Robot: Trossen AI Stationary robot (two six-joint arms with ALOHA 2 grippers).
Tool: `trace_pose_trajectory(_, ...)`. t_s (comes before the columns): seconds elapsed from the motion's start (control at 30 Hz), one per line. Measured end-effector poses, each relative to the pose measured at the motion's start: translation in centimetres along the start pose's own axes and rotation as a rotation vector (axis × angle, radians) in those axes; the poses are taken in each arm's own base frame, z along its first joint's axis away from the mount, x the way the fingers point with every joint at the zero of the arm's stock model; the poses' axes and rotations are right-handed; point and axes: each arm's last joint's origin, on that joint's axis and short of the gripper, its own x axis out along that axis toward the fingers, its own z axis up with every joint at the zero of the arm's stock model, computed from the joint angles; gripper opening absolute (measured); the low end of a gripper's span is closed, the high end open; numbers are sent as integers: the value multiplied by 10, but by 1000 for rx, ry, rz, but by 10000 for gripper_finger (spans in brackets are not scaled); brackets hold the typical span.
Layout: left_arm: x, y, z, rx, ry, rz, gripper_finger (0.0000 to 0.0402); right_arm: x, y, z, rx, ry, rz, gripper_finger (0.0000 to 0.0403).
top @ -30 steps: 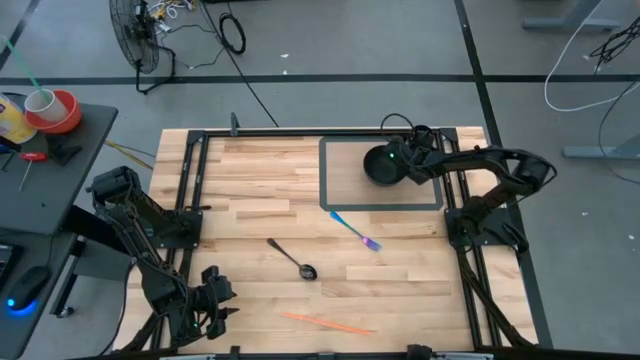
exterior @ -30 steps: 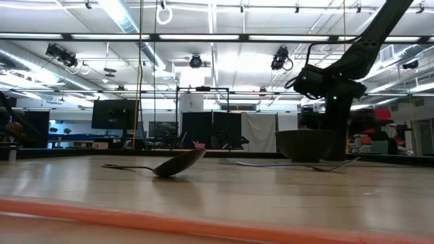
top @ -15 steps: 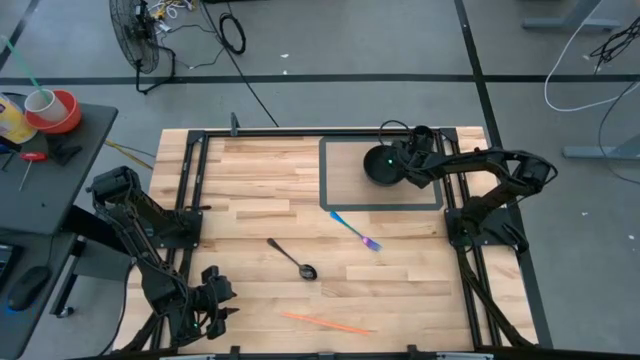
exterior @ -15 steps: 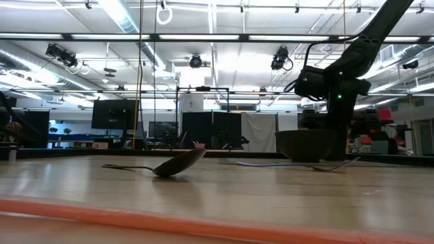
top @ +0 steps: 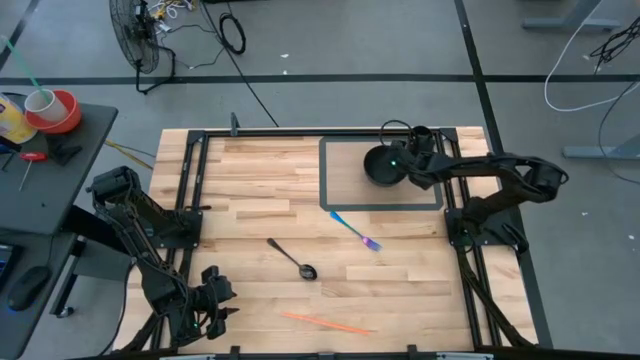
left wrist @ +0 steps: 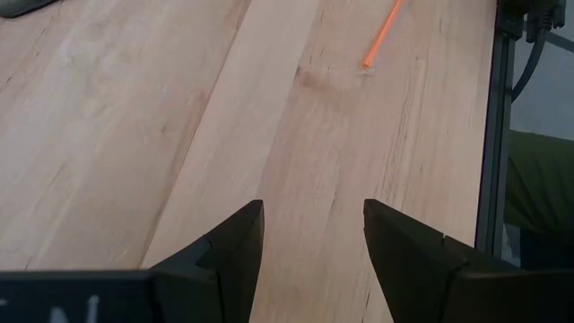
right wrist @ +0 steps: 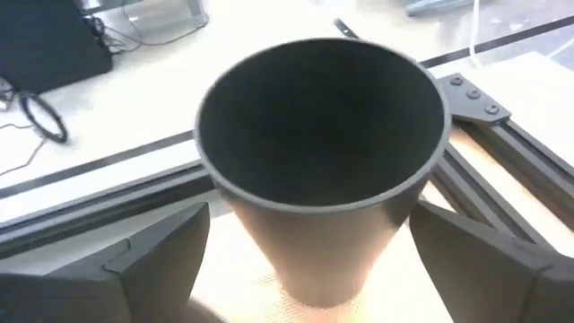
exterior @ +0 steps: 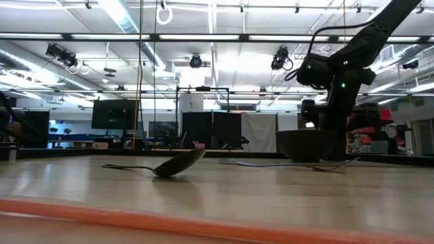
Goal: Pick & Place Utensil
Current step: Put the black cup on the transparent mat to the top right of the black bowl, then put the blue fork into the black bowl
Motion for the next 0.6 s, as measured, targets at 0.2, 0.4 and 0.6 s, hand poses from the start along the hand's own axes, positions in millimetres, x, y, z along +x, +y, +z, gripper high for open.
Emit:
trace_pose_trajectory(0.2,0,0,0,0,0,0,197,-13,-7,4,-23,36,24,373)
trace_pose_trajectory(0.4,0,0,0,0,0,0,197,-29,-11,6,-63,65,74,356)
trace_pose_trajectory(0.6,0,0,0,0,0,0,197,-54,-10,7,-96,122,224,355)
